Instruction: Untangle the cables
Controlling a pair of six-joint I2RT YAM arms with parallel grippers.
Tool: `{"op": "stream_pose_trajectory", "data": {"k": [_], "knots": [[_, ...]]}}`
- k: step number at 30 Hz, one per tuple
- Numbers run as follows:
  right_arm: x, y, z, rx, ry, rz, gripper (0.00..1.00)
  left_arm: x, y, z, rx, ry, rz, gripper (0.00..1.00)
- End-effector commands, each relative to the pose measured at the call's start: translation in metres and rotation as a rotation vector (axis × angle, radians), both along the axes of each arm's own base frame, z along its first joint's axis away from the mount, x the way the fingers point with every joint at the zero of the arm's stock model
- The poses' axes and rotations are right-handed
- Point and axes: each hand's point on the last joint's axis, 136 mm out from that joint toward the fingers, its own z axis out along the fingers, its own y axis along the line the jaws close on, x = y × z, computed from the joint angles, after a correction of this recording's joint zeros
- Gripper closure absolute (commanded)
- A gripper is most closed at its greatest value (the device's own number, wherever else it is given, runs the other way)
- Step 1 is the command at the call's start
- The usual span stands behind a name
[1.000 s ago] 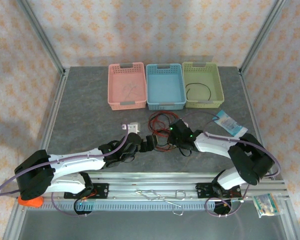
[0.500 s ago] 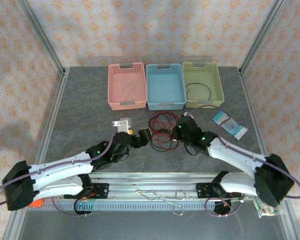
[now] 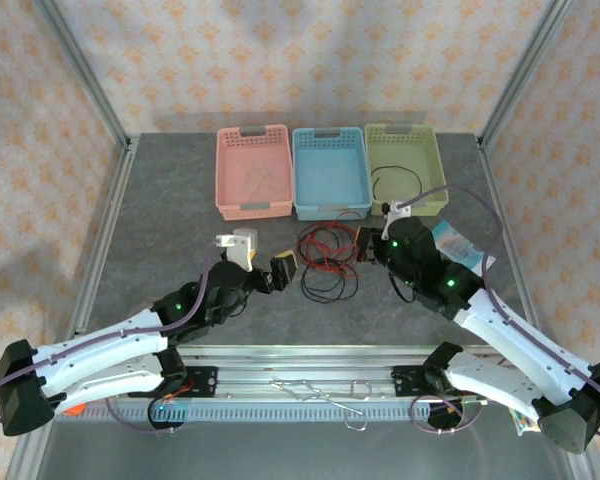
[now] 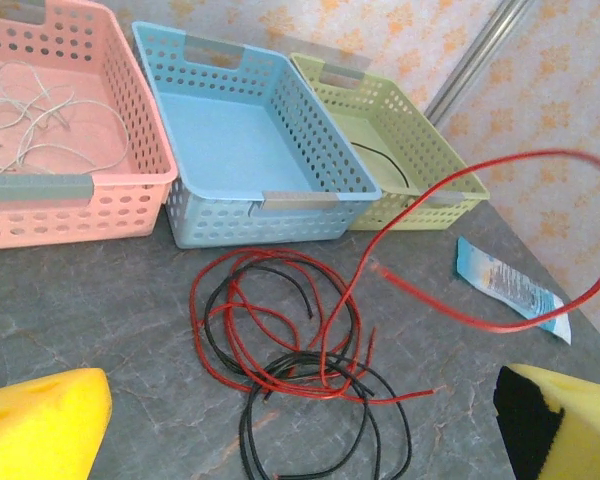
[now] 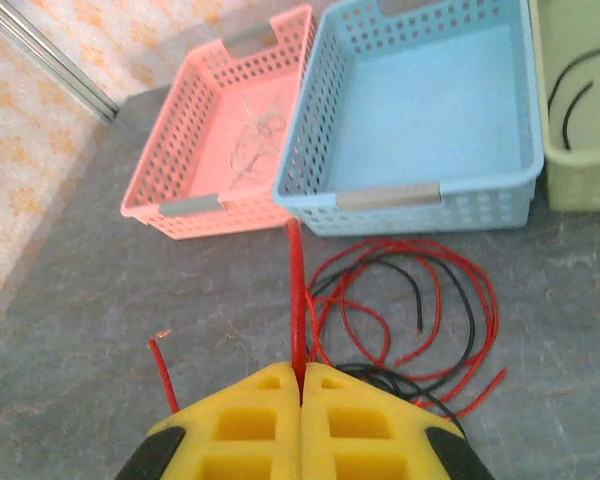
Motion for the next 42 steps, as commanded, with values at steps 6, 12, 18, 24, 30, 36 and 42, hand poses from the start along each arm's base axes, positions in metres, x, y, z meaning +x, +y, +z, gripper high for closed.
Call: {"op": "stream_pose_trajectory", "data": {"k": [6,12,18,24,30,36,42], "knots": [[-0.007,-0.011,0.069,0.025,-0.15,0.008,1.0,0.011,-0.019,0.032,-0.086,-0.051,-0.119,0.01],[-0.013,-0.009,0.113,0.135,-0.229,0.028,1.0,0.024,-0.04,0.018,-0.079,-0.042,-0.157,0.01],[-0.02,-0.008,0.142,0.199,-0.277,0.053,1.0,0.033,-0.073,-0.007,-0.09,-0.012,-0.246,0.01],[-0.026,-0.013,0.161,0.236,-0.302,0.047,1.0,0.044,-0.1,-0.031,-0.088,0.026,-0.294,0.01],[-0.017,-0.03,0.161,0.209,-0.301,-0.066,1.0,0.045,-0.113,-0.029,-0.115,0.038,-0.32,0.01],[0.006,-0.039,0.158,0.174,-0.29,-0.195,1.0,0.047,-0.096,-0.006,-0.112,0.008,-0.251,0.01],[0.031,-0.038,0.155,0.155,-0.315,-0.28,1.0,0.056,-0.063,0.026,-0.091,-0.049,-0.161,0.01]]}}
